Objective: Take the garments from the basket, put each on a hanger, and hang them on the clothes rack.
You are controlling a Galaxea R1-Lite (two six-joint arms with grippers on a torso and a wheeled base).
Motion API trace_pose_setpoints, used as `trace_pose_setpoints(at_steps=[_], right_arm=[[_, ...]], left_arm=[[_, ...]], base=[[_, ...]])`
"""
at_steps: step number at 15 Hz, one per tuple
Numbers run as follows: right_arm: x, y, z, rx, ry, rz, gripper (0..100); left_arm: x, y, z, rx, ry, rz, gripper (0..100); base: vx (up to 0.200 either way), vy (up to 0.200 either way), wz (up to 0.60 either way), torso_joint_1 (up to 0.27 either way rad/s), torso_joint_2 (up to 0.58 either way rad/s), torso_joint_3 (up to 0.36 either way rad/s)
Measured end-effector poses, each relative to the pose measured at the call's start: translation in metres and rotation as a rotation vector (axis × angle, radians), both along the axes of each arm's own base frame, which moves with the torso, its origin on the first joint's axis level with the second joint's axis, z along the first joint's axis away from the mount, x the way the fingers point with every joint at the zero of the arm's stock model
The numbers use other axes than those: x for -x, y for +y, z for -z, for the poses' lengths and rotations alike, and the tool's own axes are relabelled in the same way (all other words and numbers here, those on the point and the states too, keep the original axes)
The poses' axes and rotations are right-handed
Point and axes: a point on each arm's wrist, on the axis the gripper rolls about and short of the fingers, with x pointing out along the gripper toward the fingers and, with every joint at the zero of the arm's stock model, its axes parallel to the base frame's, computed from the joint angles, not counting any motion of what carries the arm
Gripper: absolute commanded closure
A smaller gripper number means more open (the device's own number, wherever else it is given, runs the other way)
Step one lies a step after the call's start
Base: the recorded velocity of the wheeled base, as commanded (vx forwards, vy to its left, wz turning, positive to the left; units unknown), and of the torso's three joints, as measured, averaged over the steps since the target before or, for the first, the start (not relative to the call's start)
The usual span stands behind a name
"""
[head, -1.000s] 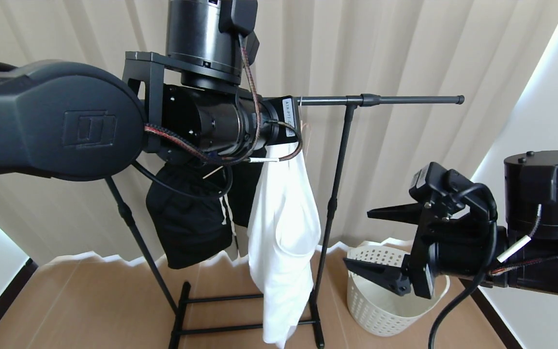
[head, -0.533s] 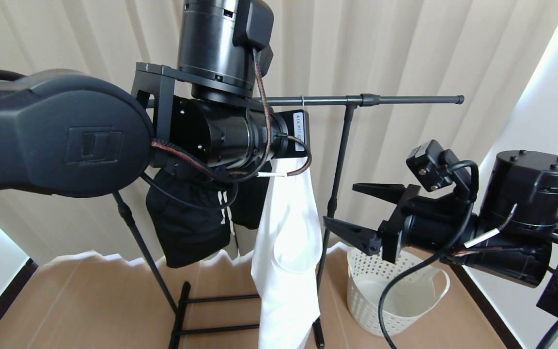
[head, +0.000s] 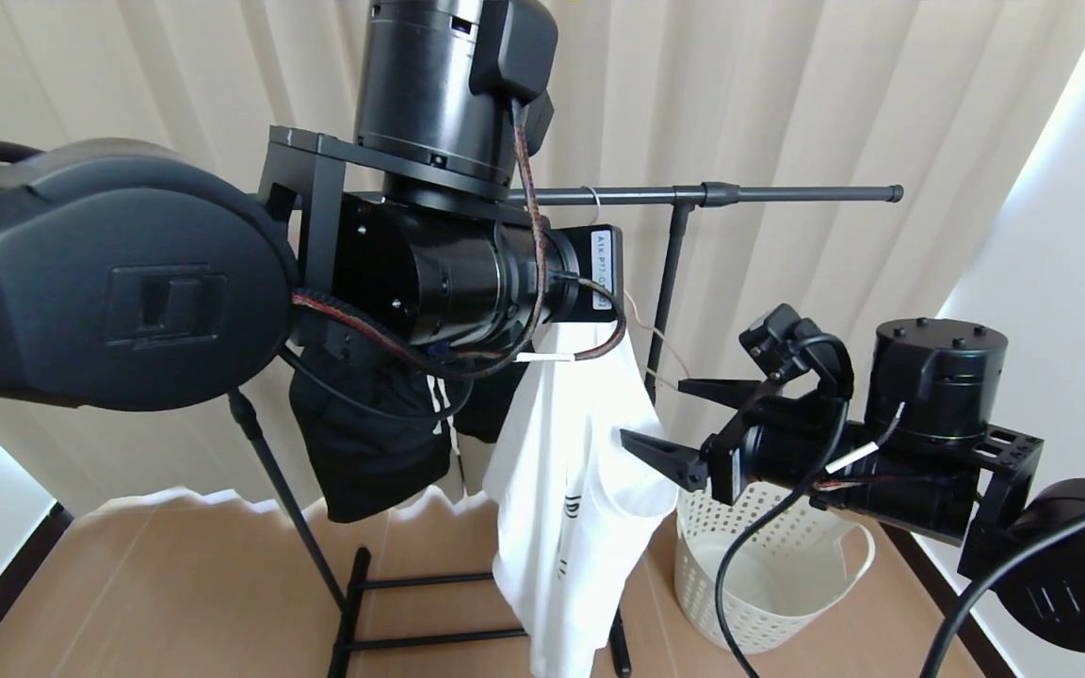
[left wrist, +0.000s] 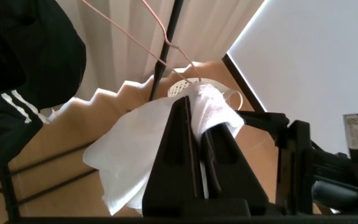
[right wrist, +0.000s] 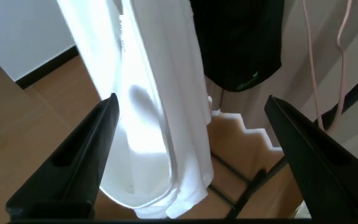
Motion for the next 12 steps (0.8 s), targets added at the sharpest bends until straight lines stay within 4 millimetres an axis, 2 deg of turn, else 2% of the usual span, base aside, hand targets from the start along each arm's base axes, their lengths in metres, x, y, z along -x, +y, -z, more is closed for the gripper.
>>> trace_pose_setpoints(at_steps=[9,10,12], right_arm=[[-0.009,0.0,0.016,0.029,0.04,0.025,0],[-0.01,0.0,0.016,0.029,0.041,0.024,100],[-0.01,0.0,0.017,0.031,0.043,0.025,100]], left_arm=[[0.01,0.002,-0.002,0.0,-0.002,0.012,100],[0.01,0.003,-0.003,0.001,-0.003,0.012,100],[0.012,0.004,-0.004,0.003,-0.005,0.014,100]], base=[[0.0,0.0,0.0,0.0,0.0,0.0],[0.0,0.0,0.0,0.0,0.0,0.0],[0.0,0.0,0.0,0.0,0.0,0.0]])
